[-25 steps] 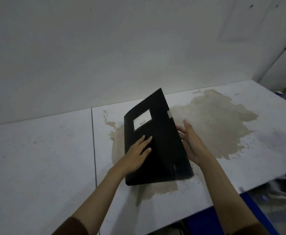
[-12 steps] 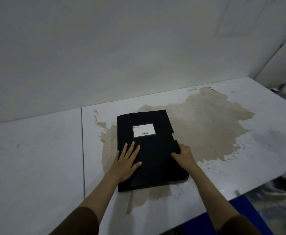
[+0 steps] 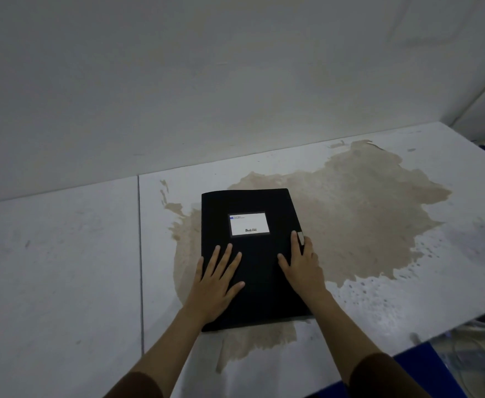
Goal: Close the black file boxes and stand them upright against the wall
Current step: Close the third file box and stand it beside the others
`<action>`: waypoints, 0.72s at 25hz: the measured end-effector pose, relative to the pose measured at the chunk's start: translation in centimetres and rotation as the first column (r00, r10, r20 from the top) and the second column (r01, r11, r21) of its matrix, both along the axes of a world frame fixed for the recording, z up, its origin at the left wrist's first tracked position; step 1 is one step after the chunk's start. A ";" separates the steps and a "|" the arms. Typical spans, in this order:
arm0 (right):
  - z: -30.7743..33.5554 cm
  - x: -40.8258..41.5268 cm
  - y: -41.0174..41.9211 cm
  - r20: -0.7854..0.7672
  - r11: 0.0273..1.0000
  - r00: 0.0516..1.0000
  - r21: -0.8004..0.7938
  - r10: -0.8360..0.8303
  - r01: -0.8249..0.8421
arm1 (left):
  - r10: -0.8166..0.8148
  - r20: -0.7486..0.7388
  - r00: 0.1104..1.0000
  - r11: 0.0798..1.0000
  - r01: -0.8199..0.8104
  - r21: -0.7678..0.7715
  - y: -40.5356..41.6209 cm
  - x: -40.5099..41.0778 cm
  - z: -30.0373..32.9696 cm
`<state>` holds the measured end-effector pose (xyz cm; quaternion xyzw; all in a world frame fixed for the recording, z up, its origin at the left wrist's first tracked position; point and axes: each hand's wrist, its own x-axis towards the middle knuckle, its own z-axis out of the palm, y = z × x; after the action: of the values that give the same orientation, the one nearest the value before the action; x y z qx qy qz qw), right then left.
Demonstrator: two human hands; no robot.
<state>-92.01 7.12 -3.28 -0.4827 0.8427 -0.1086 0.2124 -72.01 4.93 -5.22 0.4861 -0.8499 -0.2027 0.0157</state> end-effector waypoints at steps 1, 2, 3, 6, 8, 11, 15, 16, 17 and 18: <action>0.0 0.0 -0.2 -0.002 1.000 1.000 0.018 -0.009 0.009 | 0.057 -0.017 0.998 0.998 -0.057 0.007 0.0 -0.2 -0.1; 0.1 0.0 -0.5 0.010 0.999 1.000 0.035 -0.027 0.026 | 0.144 -0.043 0.989 0.989 -0.143 0.028 0.1 -0.4 0.0; 0.2 0.1 -0.6 0.024 0.998 0.999 0.044 -0.038 0.037 | 0.244 -0.077 0.967 0.969 -0.239 0.064 0.2 -0.7 0.1; 0.5 -0.2 -0.5 0.115 0.998 0.992 0.031 -0.056 0.053 | 0.531 -0.260 0.806 0.836 -0.449 0.315 0.0 -1.3 0.7; 0.9 -0.4 -0.2 0.263 0.993 0.962 -0.074 -0.074 0.097 | 0.613 -0.404 0.679 0.782 -0.449 0.432 -0.4 -1.0 1.0; 2.3 0.4 0.0 0.500 0.944 0.858 -0.213 -0.117 0.253 | 0.638 -0.518 0.570 0.767 -0.409 0.494 -0.7 0.5 2.3; 4.9 3.6 -0.5 0.616 0.884 0.782 -0.306 -0.100 0.354 | 0.729 -0.582 0.359 0.683 -0.435 0.587 -0.9 4.2 5.0; 5.7 4.6 -1.0 0.638 0.869 0.767 -0.339 -0.070 0.361 | 0.744 -0.598 0.298 0.660 -0.468 0.588 -1.2 5.4 6.0; 6.6 5.8 -1.5 0.660 0.857 0.751 -0.370 -0.031 0.360 | 0.754 -0.612 0.238 0.636 -0.495 0.591 -1.4 6.9 7.1; 7.5 7.1 -2.2 0.681 0.847 0.733 -0.392 0.006 0.358 | 0.756 -0.629 0.181 0.619 -0.508 0.599 -1.7 8.6 8.2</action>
<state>-84.87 4.93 4.18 -0.3652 0.6983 -0.5056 0.3513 -63.45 3.25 2.99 0.6263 -0.4077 -0.4918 0.4469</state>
